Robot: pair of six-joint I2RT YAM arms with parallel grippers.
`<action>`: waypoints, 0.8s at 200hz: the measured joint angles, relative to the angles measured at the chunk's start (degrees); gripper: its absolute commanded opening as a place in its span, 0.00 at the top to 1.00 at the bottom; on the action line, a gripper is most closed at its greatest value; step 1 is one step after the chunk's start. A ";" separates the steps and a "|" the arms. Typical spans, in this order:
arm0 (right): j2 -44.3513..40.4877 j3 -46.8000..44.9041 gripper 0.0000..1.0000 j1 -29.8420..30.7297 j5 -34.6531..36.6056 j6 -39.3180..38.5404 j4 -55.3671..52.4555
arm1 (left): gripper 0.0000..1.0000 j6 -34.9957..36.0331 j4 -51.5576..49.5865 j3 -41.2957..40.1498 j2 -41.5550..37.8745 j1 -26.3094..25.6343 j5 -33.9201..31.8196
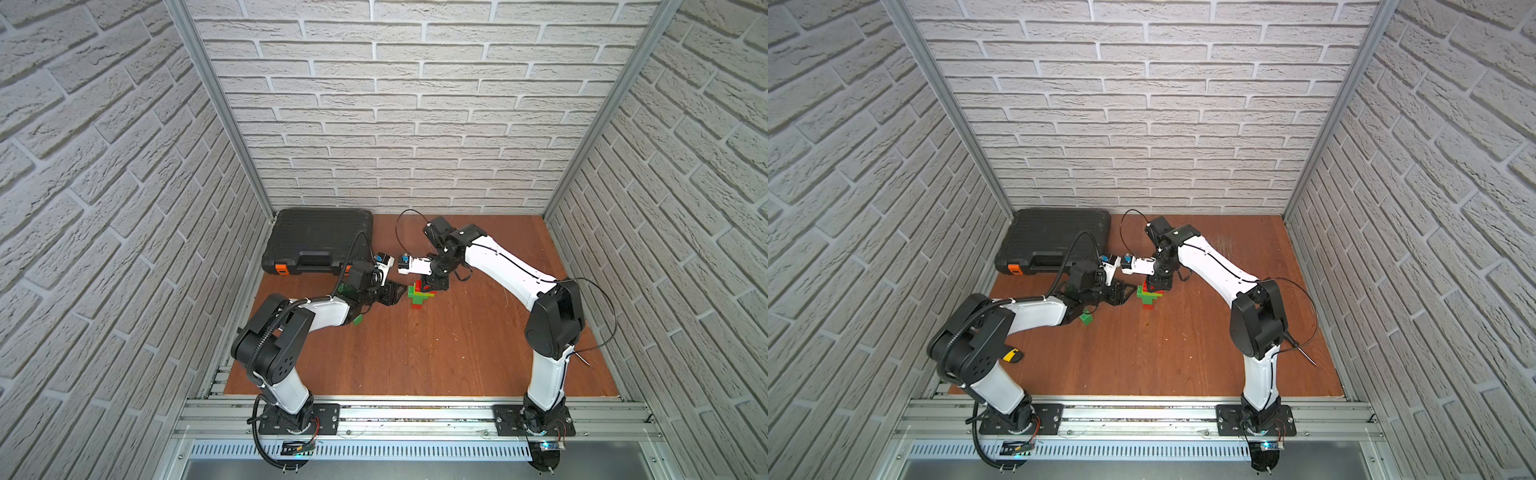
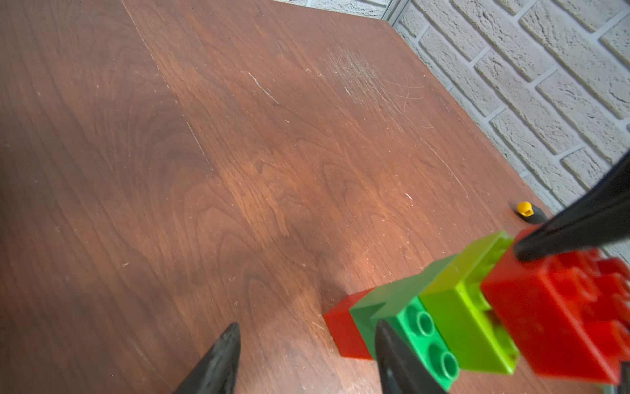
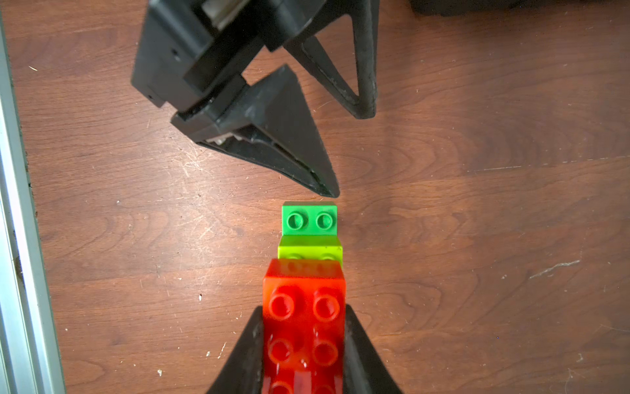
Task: Assemble a spoon with lego
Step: Assemble the lego brick with the lego brick.
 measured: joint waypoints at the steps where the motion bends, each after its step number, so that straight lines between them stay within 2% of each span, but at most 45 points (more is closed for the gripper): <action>1: 0.04 0.04 0.86 0.00 -0.04 -0.02 0.00 | 0.38 0.00 0.00 0.00 0.00 0.00 0.00; 160: 1.97 1.29 0.89 0.00 0.09 -1.14 -0.76 | 0.38 0.02 -0.02 0.02 0.17 -0.22 -0.04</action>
